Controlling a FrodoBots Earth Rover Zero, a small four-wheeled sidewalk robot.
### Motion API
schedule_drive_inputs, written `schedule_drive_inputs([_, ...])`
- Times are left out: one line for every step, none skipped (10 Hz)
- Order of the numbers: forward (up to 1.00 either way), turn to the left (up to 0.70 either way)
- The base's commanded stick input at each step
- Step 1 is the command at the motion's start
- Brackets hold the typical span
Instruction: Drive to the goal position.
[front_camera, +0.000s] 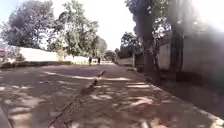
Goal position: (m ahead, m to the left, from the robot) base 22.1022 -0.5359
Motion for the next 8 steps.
schedule_drive_inputs([0.66, 0.00])
schedule_drive_inputs([0.66, 0.00])
schedule_drive_inputs([0.66, 0.00])
schedule_drive_inputs([0.66, 0.00])
schedule_drive_inputs([0.66, 0.00])
schedule_drive_inputs([0.66, 0.00])
schedule_drive_inputs([0.66, 0.00])
schedule_drive_inputs([0.66, 0.00])
